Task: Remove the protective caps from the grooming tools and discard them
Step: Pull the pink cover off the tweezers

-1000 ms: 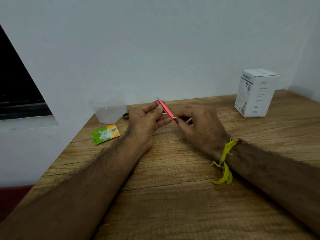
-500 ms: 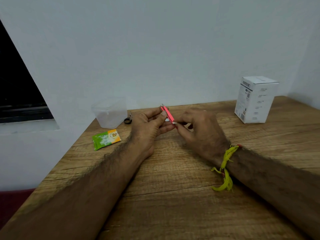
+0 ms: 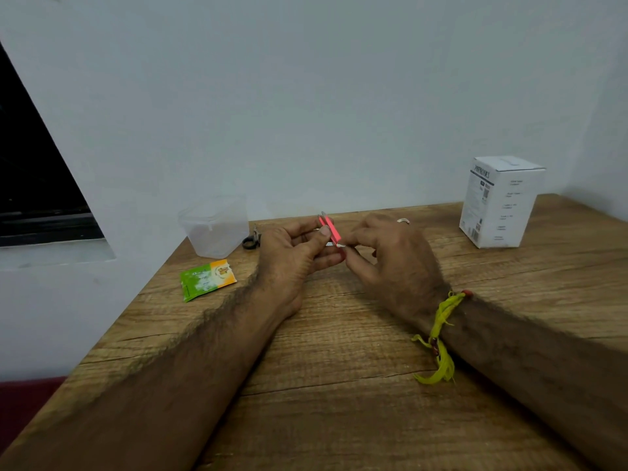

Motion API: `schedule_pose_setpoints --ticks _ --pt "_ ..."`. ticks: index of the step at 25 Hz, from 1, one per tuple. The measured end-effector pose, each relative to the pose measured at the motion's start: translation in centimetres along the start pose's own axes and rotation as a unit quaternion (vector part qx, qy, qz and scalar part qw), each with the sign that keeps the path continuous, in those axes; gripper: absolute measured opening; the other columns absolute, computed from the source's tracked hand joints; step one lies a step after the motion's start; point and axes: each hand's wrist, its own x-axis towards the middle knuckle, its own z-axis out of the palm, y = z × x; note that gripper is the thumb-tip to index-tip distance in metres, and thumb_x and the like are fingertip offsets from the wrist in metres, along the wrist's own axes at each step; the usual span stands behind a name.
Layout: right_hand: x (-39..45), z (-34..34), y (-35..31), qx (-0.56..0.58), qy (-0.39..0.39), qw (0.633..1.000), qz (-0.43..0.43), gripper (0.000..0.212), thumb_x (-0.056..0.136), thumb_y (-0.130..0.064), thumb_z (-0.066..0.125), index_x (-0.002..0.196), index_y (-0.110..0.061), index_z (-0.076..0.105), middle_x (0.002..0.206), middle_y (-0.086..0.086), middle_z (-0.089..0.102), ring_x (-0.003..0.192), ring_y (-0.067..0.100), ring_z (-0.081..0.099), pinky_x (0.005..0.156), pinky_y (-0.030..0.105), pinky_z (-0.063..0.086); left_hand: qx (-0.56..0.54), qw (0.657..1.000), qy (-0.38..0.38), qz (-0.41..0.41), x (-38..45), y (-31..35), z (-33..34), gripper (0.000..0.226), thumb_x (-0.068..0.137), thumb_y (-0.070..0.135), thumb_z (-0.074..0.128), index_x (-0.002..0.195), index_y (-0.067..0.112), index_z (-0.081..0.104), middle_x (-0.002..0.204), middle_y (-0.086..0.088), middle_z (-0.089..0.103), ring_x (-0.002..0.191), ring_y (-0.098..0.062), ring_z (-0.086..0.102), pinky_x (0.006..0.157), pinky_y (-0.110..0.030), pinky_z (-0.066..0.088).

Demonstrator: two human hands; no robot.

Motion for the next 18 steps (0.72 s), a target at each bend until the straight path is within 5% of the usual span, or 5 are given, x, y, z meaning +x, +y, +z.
schedule_pose_setpoints --ticks 18 --pt "0.16 -0.07 -0.2 0.004 0.03 0.999 0.022 0.02 0.087 -0.03 0.062 0.098 -0.023 0.078 0.083 -0.009 0.063 0.081 0.017 0.06 0.065 0.042 0.051 0.033 0.998 -0.046 0.026 0.14 -0.46 -0.13 0.012 0.09 -0.001 0.067 0.101 0.002 0.071 0.08 -0.011 0.077 0.069 -0.021 0.074 0.065 -0.033 0.063"
